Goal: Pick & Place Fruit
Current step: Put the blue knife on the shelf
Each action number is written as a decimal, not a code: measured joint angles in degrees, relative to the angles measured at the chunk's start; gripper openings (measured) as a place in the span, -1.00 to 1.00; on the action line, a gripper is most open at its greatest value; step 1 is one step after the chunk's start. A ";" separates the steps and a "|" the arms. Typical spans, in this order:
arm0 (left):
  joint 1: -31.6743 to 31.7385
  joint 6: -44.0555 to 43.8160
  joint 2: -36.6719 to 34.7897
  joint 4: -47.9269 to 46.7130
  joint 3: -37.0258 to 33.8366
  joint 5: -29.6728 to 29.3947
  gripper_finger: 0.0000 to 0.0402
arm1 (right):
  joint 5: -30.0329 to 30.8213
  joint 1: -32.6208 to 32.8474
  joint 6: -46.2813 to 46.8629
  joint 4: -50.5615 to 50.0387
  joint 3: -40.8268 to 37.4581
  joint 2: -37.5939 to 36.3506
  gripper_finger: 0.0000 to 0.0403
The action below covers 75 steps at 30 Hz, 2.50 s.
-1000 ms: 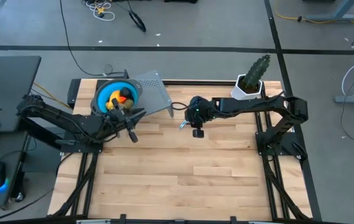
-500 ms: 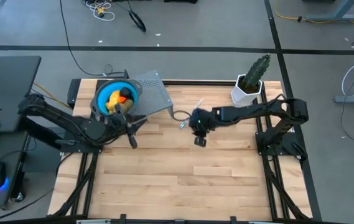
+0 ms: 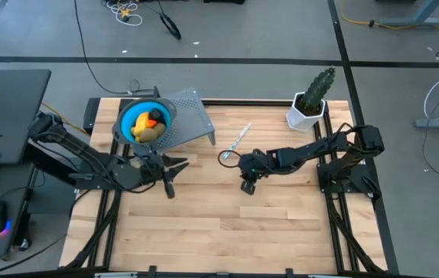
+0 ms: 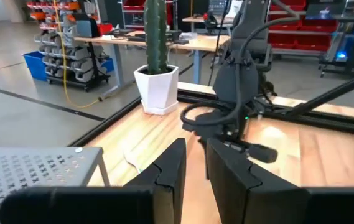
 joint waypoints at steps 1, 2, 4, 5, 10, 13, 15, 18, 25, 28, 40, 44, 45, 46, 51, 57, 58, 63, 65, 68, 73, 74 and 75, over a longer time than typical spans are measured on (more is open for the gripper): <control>-0.51 -0.44 -0.01 0.07 0.00 -0.30 -0.64 | 0.10 0.07 0.84 1.20 -0.20 0.00 -0.58; -1.01 -0.82 -0.02 0.14 0.00 -0.58 -0.64 | 0.10 0.09 1.28 2.56 -0.40 0.00 -0.58; -2.25 -1.66 -0.02 -0.31 0.00 -1.17 -0.64 | 0.13 0.09 2.13 4.61 -0.77 0.00 -0.58; -3.05 -1.84 -0.02 -0.56 0.00 -1.50 -0.64 | 0.13 0.09 2.33 5.29 -0.86 0.02 -0.58; -7.71 -3.04 -0.02 -0.82 0.00 -4.29 -0.64 | 3.06 0.00 1.22 9.44 -0.86 0.02 -0.58; -10.54 -3.37 -0.02 -0.78 0.00 -6.34 -0.64 | 6.57 0.00 -0.85 12.37 -0.86 0.02 -0.58; -12.08 -3.44 -0.02 -0.49 0.00 -8.64 -0.64 | 7.88 -0.02 -2.47 13.81 -0.86 0.02 -0.58; -13.16 -3.60 -0.02 -0.31 0.00 -10.95 -0.64 | 9.09 -0.03 -4.30 16.62 -0.86 0.02 -0.58; -11.45 -1.88 0.74 -0.17 0.00 -10.80 -0.64 | 11.45 0.06 -11.17 24.19 -0.86 0.02 -0.58; -9.00 -0.14 3.03 -0.42 0.00 -9.98 -0.64 | 11.69 0.03 -14.67 26.49 -0.86 0.02 -0.58; 6.23 3.75 13.01 5.63 0.00 -3.17 -0.64 | 12.11 -2.90 -15.72 24.77 -3.37 0.02 -0.58; 9.25 6.63 16.78 11.39 0.00 3.39 -0.64 | 13.60 -3.56 -17.91 24.49 -4.88 0.04 -0.58; 9.59 8.68 17.32 12.55 0.00 4.78 -0.64 | 13.55 -3.70 -17.92 24.56 -5.08 0.04 -0.58; 9.86 10.54 17.69 13.72 0.00 6.21 -0.64 | 13.60 -3.72 -17.92 24.67 -5.30 0.04 -0.58; 10.12 17.07 17.80 15.99 0.00 13.03 -0.64 | 13.57 -3.72 -17.75 24.93 -5.52 0.07 -0.58; 10.10 16.12 17.79 12.31 -0.20 22.30 -0.64 | 14.01 -3.80 -16.49 28.24 -5.50 0.06 -0.58; 10.10 14.47 17.77 12.74 -1.06 23.03 -0.64 | 14.02 -3.80 -16.02 27.97 -5.50 0.05 -0.58; 10.13 8.20 17.78 28.02 -10.28 16.78 -0.64 | 15.49 -3.83 -14.19 27.59 -5.50 0.63 -0.58; 10.12 4.67 17.77 32.49 -12.92 11.93 -0.64 | 17.82 -3.83 -11.09 26.39 -5.52 0.79 -0.58; 8.34 -0.97 16.25 37.55 -14.93 10.01 -0.64 | 18.78 -3.85 -5.94 27.15 -5.50 1.25 -0.58; 2.46 -1.24 19.58 39.67 -16.56 14.41 -0.64 | 14.53 -3.76 -5.26 31.71 -5.50 1.25 -0.58; 2.03 0.16 20.44 42.20 -16.42 13.18 -0.64 | 13.21 -3.57 -5.25 31.90 -5.50 1.25 -0.58; 1.84 1.97 21.28 45.11 -16.35 12.30 -0.64 | 12.21 -3.36 -5.24 32.14 -5.50 1.25 -0.58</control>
